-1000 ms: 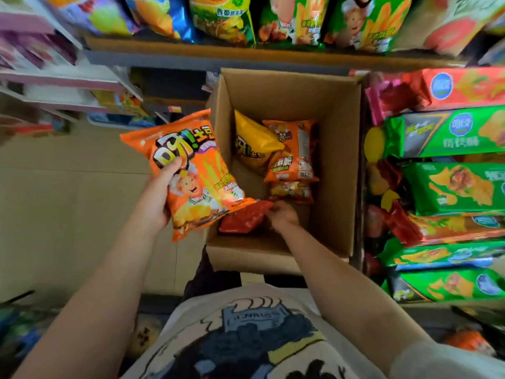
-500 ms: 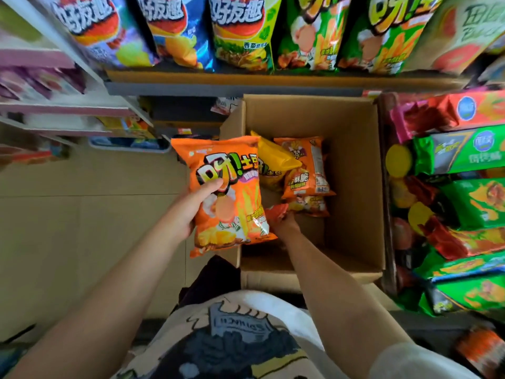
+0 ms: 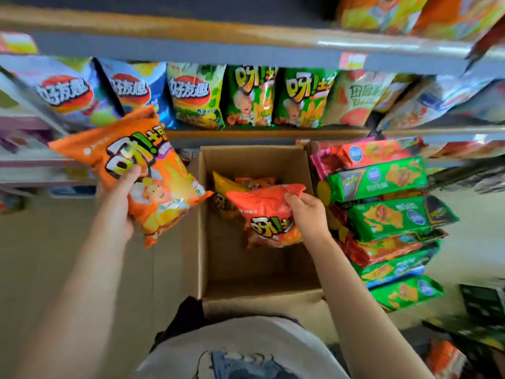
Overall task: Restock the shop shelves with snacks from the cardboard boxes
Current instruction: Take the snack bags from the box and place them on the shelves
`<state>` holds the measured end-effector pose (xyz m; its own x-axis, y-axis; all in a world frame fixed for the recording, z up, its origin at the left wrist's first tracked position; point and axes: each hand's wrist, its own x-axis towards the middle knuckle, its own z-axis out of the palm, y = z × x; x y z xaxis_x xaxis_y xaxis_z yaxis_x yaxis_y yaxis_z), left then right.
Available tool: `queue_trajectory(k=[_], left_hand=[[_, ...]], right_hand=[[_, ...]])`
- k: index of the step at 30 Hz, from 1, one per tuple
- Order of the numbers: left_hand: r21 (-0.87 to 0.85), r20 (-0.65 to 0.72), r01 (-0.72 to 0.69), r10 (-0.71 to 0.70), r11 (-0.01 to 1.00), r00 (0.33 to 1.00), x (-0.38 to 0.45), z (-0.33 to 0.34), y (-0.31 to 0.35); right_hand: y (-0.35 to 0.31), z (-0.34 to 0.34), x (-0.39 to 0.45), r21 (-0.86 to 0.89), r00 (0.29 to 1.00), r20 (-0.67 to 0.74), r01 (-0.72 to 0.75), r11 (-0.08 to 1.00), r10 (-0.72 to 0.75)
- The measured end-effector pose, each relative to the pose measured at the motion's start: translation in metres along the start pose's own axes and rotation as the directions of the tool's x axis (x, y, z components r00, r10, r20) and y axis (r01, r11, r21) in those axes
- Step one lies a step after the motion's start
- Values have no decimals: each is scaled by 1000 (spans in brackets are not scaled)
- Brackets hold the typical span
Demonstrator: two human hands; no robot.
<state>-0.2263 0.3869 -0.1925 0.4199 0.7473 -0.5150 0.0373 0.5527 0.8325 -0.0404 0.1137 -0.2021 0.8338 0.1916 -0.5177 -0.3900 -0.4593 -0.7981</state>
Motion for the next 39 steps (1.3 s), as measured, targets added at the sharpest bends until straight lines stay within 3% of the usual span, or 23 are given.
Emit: queue_trajectory(k=[3,5,6,9,11,13,17,22,25,27,29,35,39], left_hand=[[118,-7,-142,144,983,990,-6,14,36],[259,89,-197,180,946,980,-17,29,52],[305,155,-207,166,930,974,-24,38,55],[283,348,-175,69,943,935,-56,75,53],[251,424,-142,23,957,905,-72,91,43],[211,410,-93,-2,973,912,-73,97,34],[186,378,-17,-56,982,924,-73,105,29],[216,358,43,-120,976,926,-80,116,18],[217,342,81,-153,973,927,-80,117,5],[220,310,114,-180,969,934,-78,119,-4],[215,314,147,-211,965,926,-81,122,-6],[200,247,259,-304,945,920,-80,125,-4],[150,171,294,-318,944,933,-72,121,-2]], right_hand=[[-70,-20,-7,-13,986,-124,109,994,-109],[-112,-25,-12,22,966,-188,184,983,-177],[-129,-26,-15,55,962,-194,207,977,-193],[-166,-18,-26,183,990,-123,94,979,-72],[-178,-13,-23,90,988,-116,109,990,-98],[-182,-8,-21,7,980,-173,104,995,-102],[-181,4,-30,82,986,-151,82,993,-69],[-179,4,-30,-241,971,-70,207,948,-229],[-176,-4,-24,-385,912,-205,259,886,-356],[-175,-8,-19,-371,918,-164,282,885,-361],[-177,-8,-17,-361,958,-71,234,903,-276],[-180,-17,-20,-234,983,-29,169,958,-181],[-177,-22,-21,-138,966,186,207,969,-180]])
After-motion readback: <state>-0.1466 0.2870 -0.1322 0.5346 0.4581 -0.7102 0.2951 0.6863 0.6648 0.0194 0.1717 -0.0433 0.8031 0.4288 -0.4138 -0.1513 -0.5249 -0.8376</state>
